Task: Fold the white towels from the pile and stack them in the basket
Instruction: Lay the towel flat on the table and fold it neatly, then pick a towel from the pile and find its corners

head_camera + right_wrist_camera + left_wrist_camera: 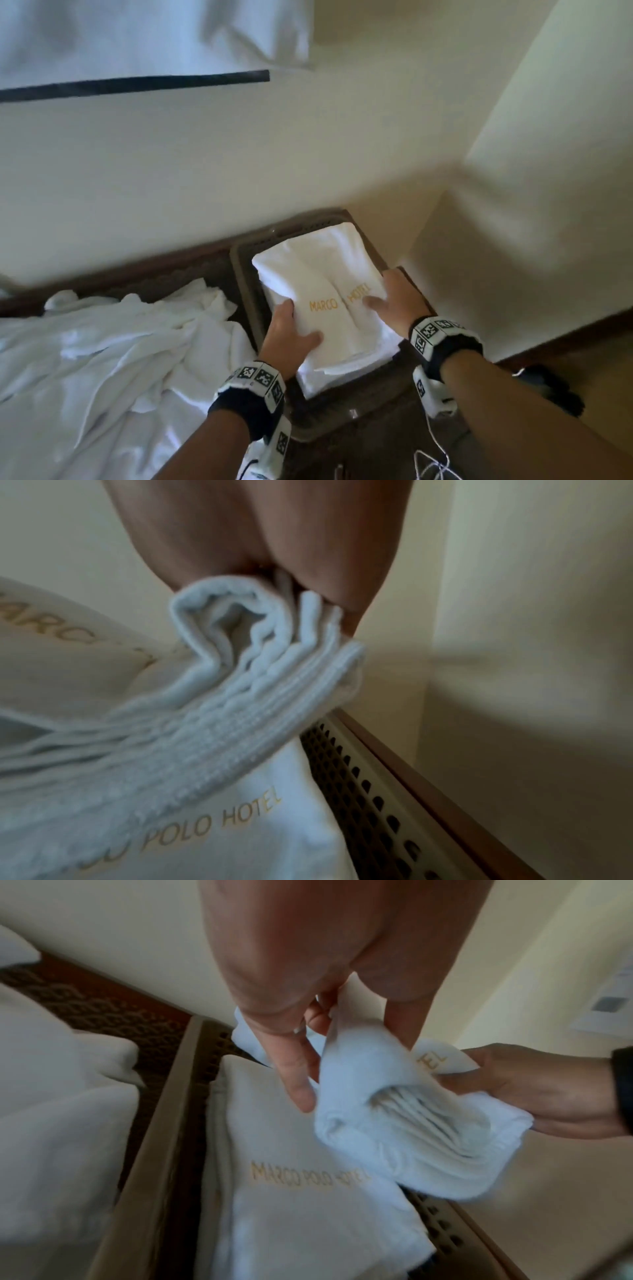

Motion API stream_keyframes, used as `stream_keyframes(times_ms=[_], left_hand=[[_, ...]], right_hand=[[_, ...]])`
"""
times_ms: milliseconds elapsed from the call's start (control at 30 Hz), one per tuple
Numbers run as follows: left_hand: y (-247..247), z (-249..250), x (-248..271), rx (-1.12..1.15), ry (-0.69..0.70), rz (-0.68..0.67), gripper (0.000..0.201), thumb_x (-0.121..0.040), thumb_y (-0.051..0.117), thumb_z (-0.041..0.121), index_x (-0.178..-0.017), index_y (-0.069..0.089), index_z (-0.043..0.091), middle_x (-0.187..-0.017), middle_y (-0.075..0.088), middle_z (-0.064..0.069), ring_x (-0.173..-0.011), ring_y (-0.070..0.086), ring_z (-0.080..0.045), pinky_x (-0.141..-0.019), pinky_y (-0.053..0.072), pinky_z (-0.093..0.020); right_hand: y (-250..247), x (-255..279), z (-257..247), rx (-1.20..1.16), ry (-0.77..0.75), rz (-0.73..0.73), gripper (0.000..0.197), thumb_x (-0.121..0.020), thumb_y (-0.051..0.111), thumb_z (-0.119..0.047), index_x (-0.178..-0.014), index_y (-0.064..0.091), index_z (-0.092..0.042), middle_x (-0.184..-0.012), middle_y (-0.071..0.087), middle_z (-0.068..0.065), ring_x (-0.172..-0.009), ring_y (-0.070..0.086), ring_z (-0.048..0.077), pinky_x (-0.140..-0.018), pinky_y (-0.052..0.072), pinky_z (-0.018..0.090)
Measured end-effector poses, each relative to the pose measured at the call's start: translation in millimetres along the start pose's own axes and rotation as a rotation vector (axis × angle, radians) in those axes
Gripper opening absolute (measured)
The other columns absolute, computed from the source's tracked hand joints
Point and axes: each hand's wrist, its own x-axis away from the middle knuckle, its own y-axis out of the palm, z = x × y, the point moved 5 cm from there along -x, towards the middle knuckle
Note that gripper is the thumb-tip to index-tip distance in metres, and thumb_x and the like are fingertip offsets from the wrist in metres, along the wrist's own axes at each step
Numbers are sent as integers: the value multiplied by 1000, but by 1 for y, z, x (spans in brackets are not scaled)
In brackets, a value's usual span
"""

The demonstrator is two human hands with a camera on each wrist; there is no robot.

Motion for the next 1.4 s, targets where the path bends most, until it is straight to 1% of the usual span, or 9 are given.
stream_keyframes(times_ms=[133, 367, 533, 667, 833, 967, 1100, 1267, 1400], left_hand=[[8, -20, -26, -1, -94, 106, 55, -80, 81, 15, -121, 45, 17, -122, 44, -2, -116, 52, -23, -99, 53, -44], [52, -80, -19, -109, -358, 79, 49, -83, 77, 12, -116, 41, 17, -119, 41, -5, -107, 52, -26, -98, 52, -45], [57, -91, -18, -175, -402, 157, 44, -86, 75, 18, -120, 47, 12, -119, 46, -7, -99, 50, -22, -94, 49, -38], [44, -84, -15, -300, -392, 65, 43, -87, 74, 32, -121, 54, 16, -120, 60, -3, -107, 60, -24, -93, 52, -37], [-34, -53, -1, -402, -321, -17, 39, -94, 65, 41, -114, 64, 8, -109, 66, -12, -101, 64, -31, -85, 49, -37], [-128, -30, 21, -229, -247, 173, 21, -93, 69, 37, -106, 66, 20, -89, 69, -2, -77, 66, -21, -68, 51, -32], [-234, -33, 40, -547, -215, 376, 19, -93, 65, 36, -108, 70, 24, -101, 71, -2, -100, 63, -24, -88, 50, -35], [-326, -93, 45, -1030, -273, 203, 53, -97, 55, 43, -146, 46, 29, -151, 46, -2, -134, 47, -27, -106, 44, -43], [-343, -140, 36, -1109, -278, -40, 69, -98, 48, 54, -158, 21, 33, -156, 40, 0, -140, 39, -28, -111, 38, -45]], right_hand=[[21, -45, 16, -45, -48, -74, 30, -90, 61, -47, -105, 48, -24, -111, 56, -1, -99, 59, 23, -88, 50, 45], [74, -59, 76, 93, 140, -334, 48, -101, 49, -38, -137, 33, -11, -137, 53, 15, -116, 58, 36, -91, 49, 44], [87, -62, 95, 145, 157, -319, 34, -98, 55, -36, -115, 37, -13, -112, 62, 12, -89, 64, 29, -76, 55, 42], [77, -63, 76, 299, -31, -138, 57, -86, 67, -25, -130, 33, -16, -132, 44, 11, -109, 56, 30, -84, 55, 44], [69, -55, 20, 224, -165, -29, 54, -92, 60, -25, -141, 40, -16, -145, 38, 4, -130, 44, 24, -102, 48, 41], [92, -37, -38, 145, -194, -117, 14, -95, 52, -22, -107, 55, -17, -111, 53, 0, -102, 56, 24, -84, 50, 38], [126, -10, -110, 104, -239, -169, 12, -89, 51, -21, -79, 53, -15, -77, 57, 1, -74, 56, 27, -69, 50, 38], [187, 27, -197, 34, -240, -268, 20, -93, 54, -34, -90, 59, -15, -85, 62, 2, -83, 59, 26, -76, 50, 36], [228, 39, -246, -131, -161, -319, 42, -96, 56, -39, -128, 51, -14, -124, 60, 7, -114, 57, 27, -94, 46, 36]])
